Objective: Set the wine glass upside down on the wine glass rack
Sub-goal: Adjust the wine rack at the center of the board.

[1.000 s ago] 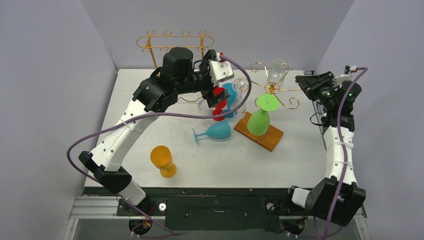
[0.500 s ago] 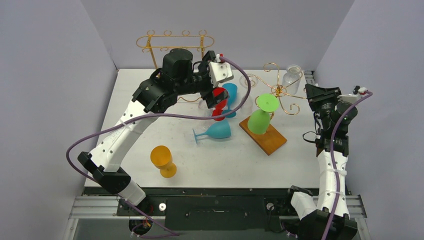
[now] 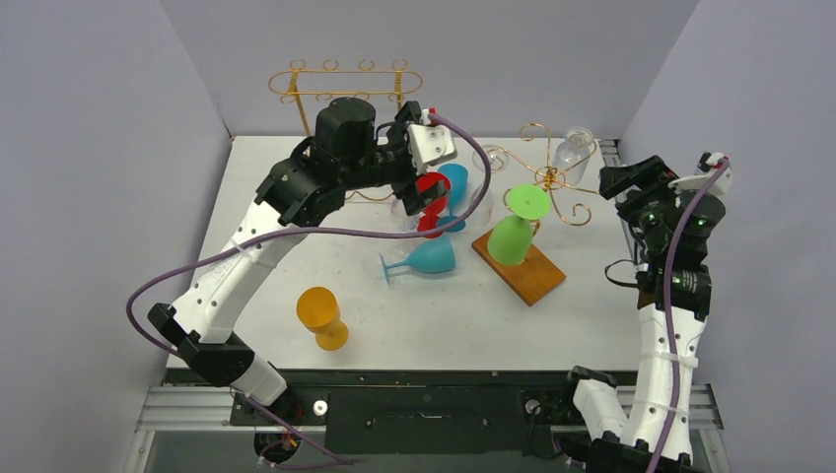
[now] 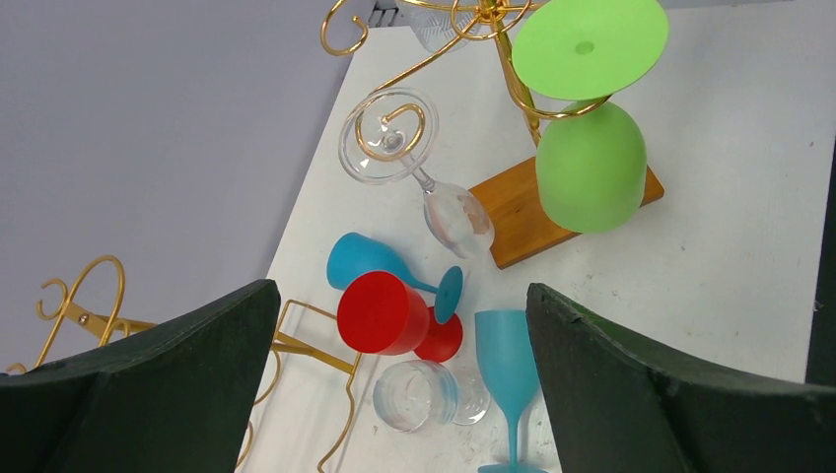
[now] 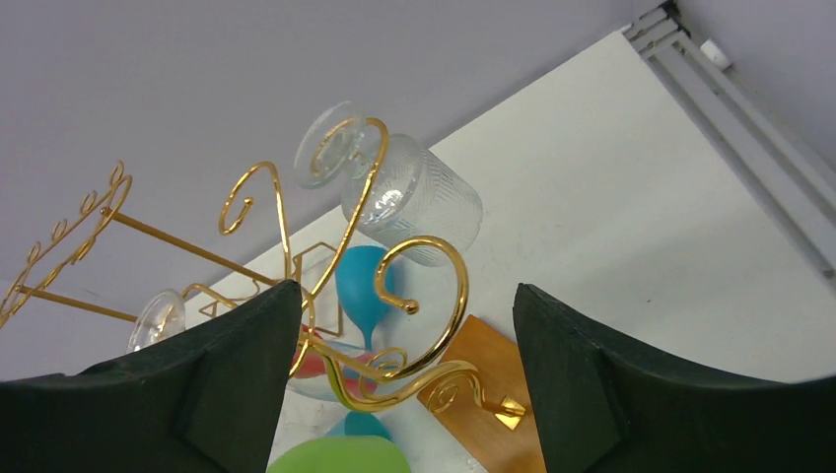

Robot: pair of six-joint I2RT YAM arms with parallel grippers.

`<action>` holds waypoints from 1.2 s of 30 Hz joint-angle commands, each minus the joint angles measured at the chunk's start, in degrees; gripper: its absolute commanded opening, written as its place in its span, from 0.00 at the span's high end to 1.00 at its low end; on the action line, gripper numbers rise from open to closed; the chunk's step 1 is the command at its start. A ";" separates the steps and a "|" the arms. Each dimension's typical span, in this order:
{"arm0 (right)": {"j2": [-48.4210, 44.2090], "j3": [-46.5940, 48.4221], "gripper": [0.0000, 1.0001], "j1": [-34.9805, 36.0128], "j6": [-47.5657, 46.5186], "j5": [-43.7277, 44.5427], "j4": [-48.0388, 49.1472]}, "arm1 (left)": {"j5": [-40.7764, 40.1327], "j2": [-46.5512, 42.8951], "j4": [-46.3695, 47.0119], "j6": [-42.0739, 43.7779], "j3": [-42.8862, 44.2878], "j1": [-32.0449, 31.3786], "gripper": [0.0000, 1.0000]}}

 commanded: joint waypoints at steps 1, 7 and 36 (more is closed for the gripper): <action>-3.18 8.21 0.25 0.77 -7.36 2.38 -7.17 | -0.21 -2.53 0.74 -0.58 0.35 -0.06 0.06; -0.49 17.05 0.28 2.91 -12.20 -0.27 -12.01 | -0.24 -2.78 0.32 -0.97 0.84 -0.09 0.06; 26.97 40.73 0.50 26.15 -33.66 7.61 -38.13 | -1.15 -1.13 0.45 -2.09 2.96 -0.21 0.06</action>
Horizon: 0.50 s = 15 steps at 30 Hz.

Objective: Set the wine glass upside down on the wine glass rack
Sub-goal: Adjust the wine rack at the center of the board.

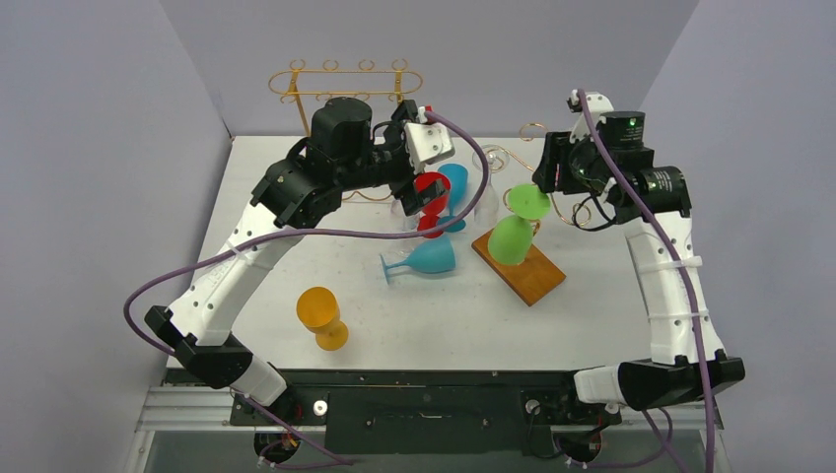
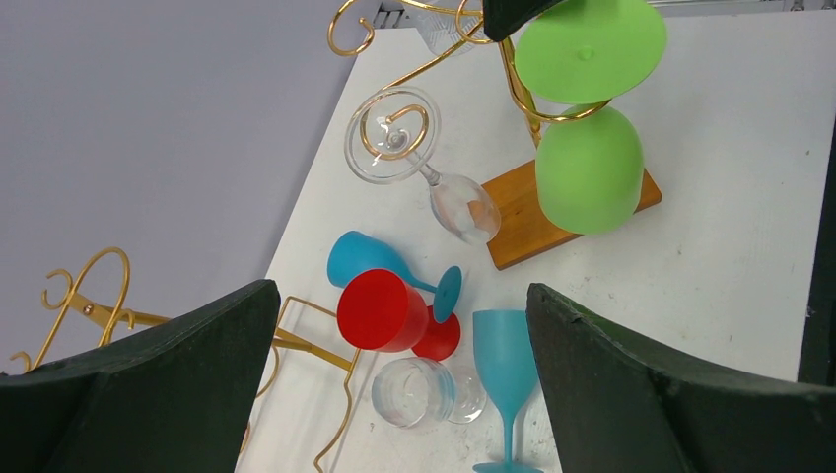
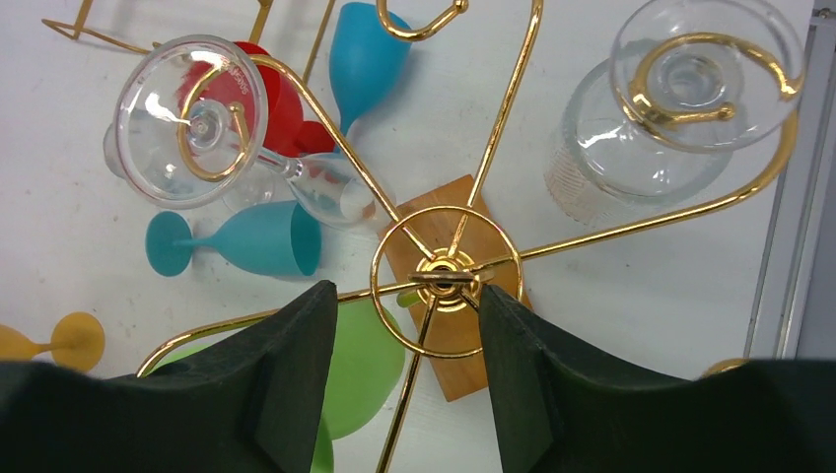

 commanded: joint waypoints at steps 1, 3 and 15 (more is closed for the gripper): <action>1.86 2.83 0.50 1.40 -1.13 4.60 -1.13 | -0.70 -0.20 0.53 -0.94 3.01 -0.20 0.06; 2.22 3.36 0.51 1.79 -1.17 5.76 -1.21 | -0.84 0.03 0.47 -0.85 3.29 -0.21 0.06; 6.25 6.16 0.60 2.90 -1.34 6.45 -4.36 | -1.68 0.87 0.52 -0.67 4.16 -0.56 0.06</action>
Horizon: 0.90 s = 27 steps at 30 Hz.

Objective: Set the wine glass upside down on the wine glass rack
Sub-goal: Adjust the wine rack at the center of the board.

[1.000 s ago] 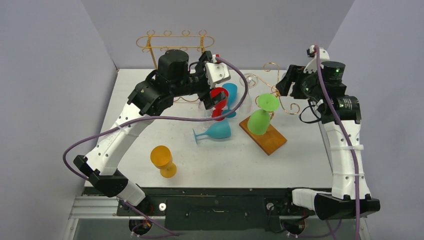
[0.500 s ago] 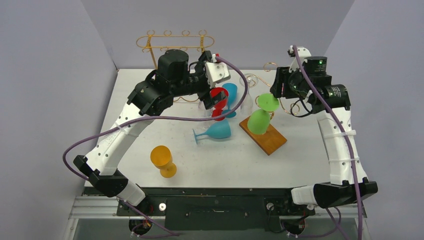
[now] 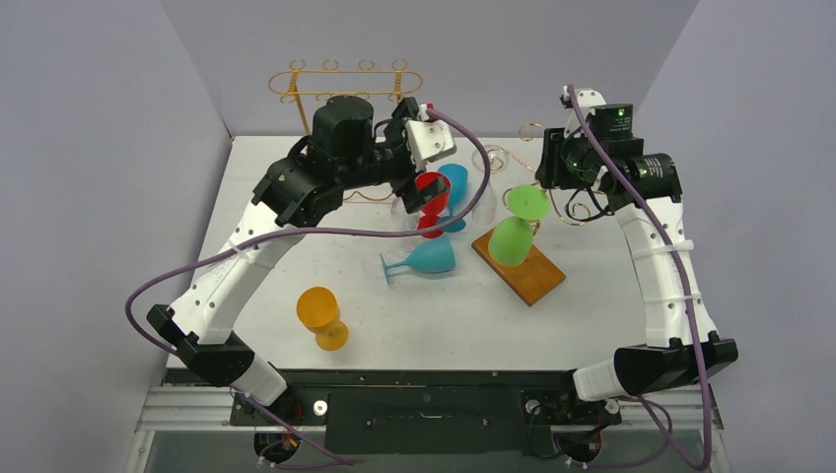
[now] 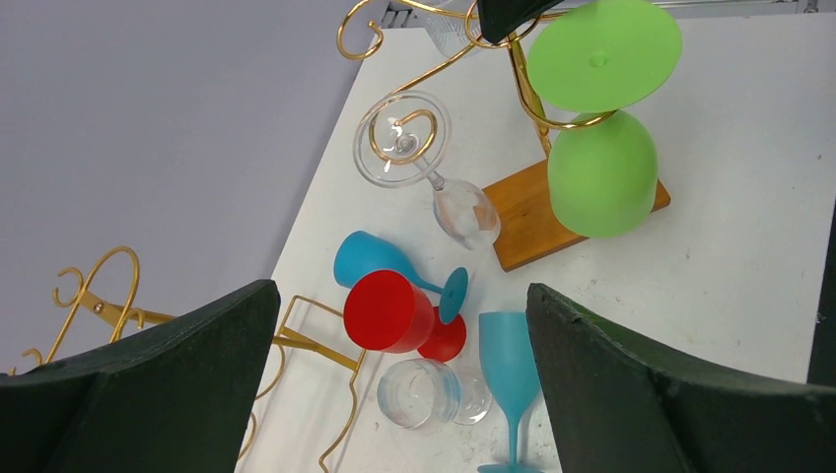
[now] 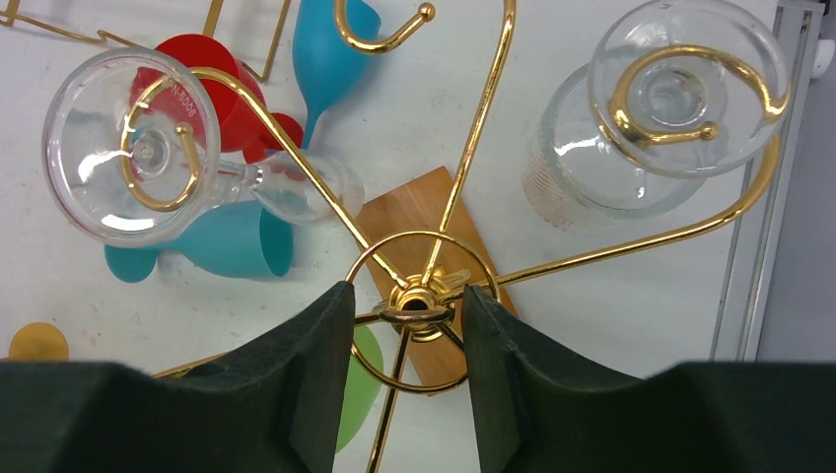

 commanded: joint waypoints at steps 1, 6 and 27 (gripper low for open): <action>1.88 2.52 0.60 0.94 -0.37 2.08 -1.92 | -0.72 0.37 0.84 -0.60 2.87 -0.30 0.06; 2.89 2.86 0.60 0.96 -0.11 2.29 -2.32 | -0.69 0.78 1.02 -0.65 3.50 -0.30 0.06; 4.17 3.53 0.59 2.60 1.28 5.94 -5.61 | -0.29 -0.14 1.42 -0.25 2.55 -0.39 0.06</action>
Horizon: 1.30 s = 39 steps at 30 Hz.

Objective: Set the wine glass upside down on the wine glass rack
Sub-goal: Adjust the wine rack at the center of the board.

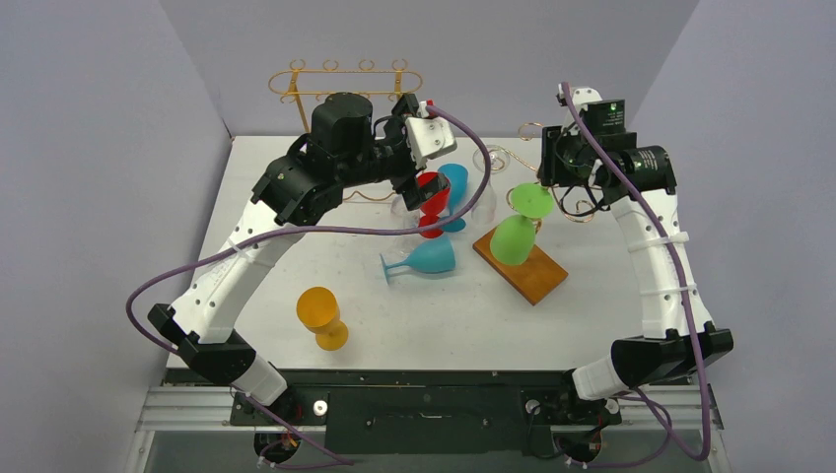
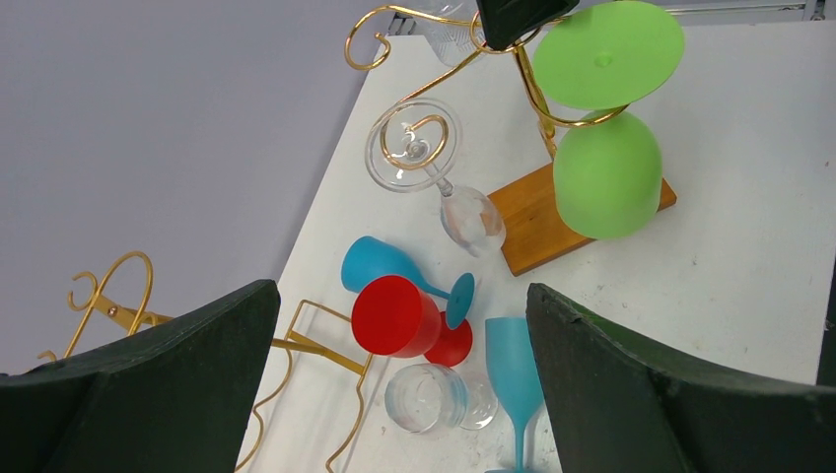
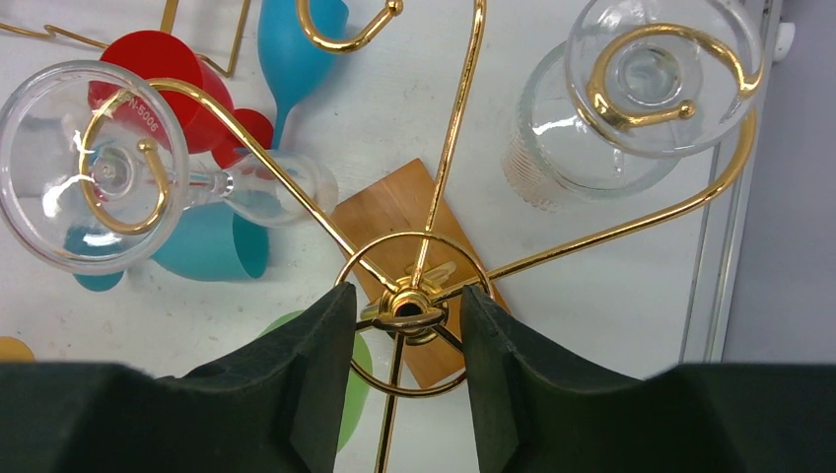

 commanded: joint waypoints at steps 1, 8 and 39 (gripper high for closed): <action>0.65 0.48 0.57 1.17 0.89 2.26 -3.53 | 0.14 -0.92 1.60 -0.53 1.05 -0.35 0.06; 1.35 7.36 0.52 1.19 -0.58 3.34 -6.90 | 0.30 -1.18 1.62 -0.56 0.96 -0.43 0.06; 13.97 17.09 0.44 2.08 -7.92 -0.85 -9.46 | -0.92 -0.99 0.81 1.46 1.94 -0.29 0.06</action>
